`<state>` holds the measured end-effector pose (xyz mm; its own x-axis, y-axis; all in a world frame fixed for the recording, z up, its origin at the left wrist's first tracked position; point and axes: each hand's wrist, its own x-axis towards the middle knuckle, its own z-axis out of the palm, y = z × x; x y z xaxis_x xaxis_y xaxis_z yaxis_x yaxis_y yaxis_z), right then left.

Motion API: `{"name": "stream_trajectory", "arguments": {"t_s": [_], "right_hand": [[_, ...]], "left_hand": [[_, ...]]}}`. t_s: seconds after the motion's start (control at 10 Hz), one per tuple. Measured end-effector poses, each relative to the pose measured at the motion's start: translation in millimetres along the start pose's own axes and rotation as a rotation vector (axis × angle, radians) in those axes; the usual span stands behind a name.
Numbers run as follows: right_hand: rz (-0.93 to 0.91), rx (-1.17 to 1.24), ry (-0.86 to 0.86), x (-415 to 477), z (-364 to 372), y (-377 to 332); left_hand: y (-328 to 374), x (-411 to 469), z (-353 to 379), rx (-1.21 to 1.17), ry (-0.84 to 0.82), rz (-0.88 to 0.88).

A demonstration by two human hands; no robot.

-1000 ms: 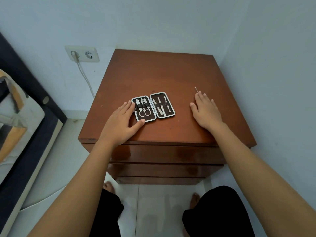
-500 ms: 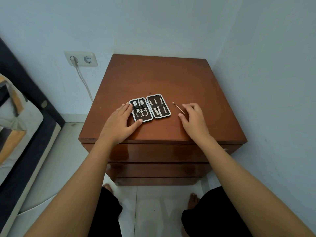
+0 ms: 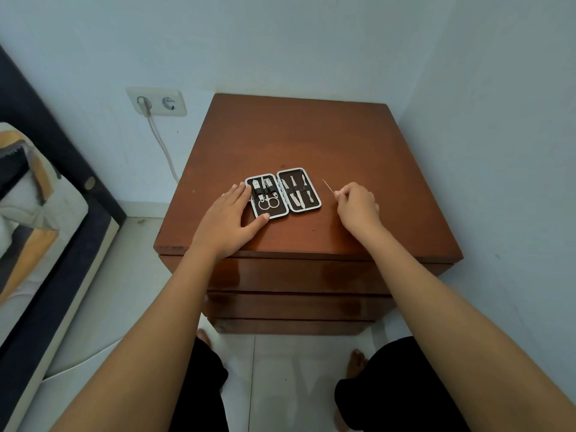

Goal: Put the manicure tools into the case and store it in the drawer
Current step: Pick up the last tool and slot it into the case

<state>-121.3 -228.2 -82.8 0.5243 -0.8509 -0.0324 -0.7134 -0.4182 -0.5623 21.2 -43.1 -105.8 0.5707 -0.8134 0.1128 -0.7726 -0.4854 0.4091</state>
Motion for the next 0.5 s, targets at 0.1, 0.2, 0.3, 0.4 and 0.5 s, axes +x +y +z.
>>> {"name": "stream_trajectory", "arguments": {"t_s": [0.1,0.2,0.3,0.4,0.5], "right_hand": [[-0.08,0.235,-0.045,-13.5,1.5,-4.7],[-0.187,0.238,-0.04,-22.8,7.6,-8.7],[-0.238,0.185,-0.003,-23.3,13.6,-8.7],[-0.284,0.097,0.046,-23.9,16.3,-7.9],[-0.285,0.031,0.091,-25.2,16.2,-10.2]], "left_hand": [[-0.5,0.6,0.3,0.003,-0.001,0.002],[0.5,0.3,0.2,0.006,-0.001,0.0],[1.4,-0.4,0.3,0.003,-0.004,-0.004],[1.1,0.0,-0.2,0.0,-0.001,0.001],[0.5,0.3,0.1,0.002,0.001,0.003]]}}
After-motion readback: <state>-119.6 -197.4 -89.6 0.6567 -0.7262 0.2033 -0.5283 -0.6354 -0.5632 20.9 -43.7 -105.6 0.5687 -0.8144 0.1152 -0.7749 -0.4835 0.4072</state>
